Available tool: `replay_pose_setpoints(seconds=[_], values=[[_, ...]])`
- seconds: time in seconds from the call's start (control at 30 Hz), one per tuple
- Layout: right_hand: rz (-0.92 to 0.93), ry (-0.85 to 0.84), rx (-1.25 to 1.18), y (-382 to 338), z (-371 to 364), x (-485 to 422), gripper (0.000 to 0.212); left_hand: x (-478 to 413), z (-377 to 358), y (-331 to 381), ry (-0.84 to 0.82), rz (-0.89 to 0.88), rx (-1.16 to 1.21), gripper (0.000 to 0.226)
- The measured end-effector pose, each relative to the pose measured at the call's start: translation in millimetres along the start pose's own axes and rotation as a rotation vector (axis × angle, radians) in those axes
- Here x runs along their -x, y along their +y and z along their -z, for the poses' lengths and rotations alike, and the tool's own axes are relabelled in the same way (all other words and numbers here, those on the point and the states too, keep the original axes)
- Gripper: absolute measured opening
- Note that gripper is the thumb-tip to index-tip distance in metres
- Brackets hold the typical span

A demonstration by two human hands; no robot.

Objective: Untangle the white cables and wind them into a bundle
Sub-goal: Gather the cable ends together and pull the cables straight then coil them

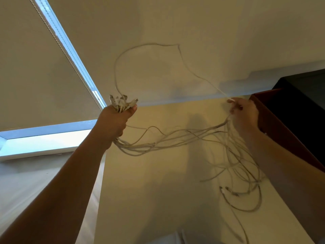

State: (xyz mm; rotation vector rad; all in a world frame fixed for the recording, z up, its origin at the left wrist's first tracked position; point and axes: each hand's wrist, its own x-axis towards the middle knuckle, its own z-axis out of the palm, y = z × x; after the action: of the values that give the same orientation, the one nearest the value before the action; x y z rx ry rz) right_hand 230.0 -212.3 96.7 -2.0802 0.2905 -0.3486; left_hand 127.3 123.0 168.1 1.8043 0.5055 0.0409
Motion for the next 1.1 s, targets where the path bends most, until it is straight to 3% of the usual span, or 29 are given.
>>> replay_pose_setpoints(seconds=[0.13, 0.2, 0.27, 0.37, 0.43, 0.53, 0.67, 0.77, 0.83, 0.93, 1.0, 1.1], values=[[0.299, 0.077, 0.272, 2, 23, -5, 0.038, 4, 4, 1, 0.045, -0.033, -0.229, 0.026], [0.334, 0.056, 0.406, 11, 31, -8, 0.037, 4, 9, 2, 0.06, -0.04, -0.23, 0.027], [0.248, -0.1, 0.593, 30, 32, -20, 0.038, 4, 11, 4, 0.054, -0.067, -0.212, 0.026], [0.044, -0.506, 0.884, 34, 29, -16, 0.048, 6, 5, 8, -0.001, -0.145, -0.172, 0.009], [0.035, -0.563, 0.824, 23, 19, -5, 0.064, 9, 0, 12, -0.038, -0.175, -0.172, 0.019], [0.201, -0.468, 0.564, -11, 2, 19, 0.083, 7, -2, 13, -0.062, -0.195, -0.212, 0.054], [0.709, -0.264, 0.159, -71, -16, 62, 0.077, 14, -4, 15, -0.105, -0.164, -0.389, 0.069], [1.049, -0.226, 0.157, -111, -30, 89, 0.07, 19, -7, 15, -0.118, -0.139, -0.299, 0.067], [1.055, -0.391, 0.371, -123, -40, 95, 0.069, 20, -8, 14, -0.106, -0.169, -0.222, 0.061], [0.824, -0.778, 0.697, -116, -56, 94, 0.073, 25, -7, 20, -0.097, -0.219, -0.053, 0.043], [0.782, -0.951, 0.634, -109, -65, 102, 0.082, 31, -7, 27, -0.107, -0.243, 0.013, 0.026], [0.811, -1.1, 0.364, -115, -73, 129, 0.091, 37, -10, 34, -0.11, -0.244, 0.106, 0.021]])
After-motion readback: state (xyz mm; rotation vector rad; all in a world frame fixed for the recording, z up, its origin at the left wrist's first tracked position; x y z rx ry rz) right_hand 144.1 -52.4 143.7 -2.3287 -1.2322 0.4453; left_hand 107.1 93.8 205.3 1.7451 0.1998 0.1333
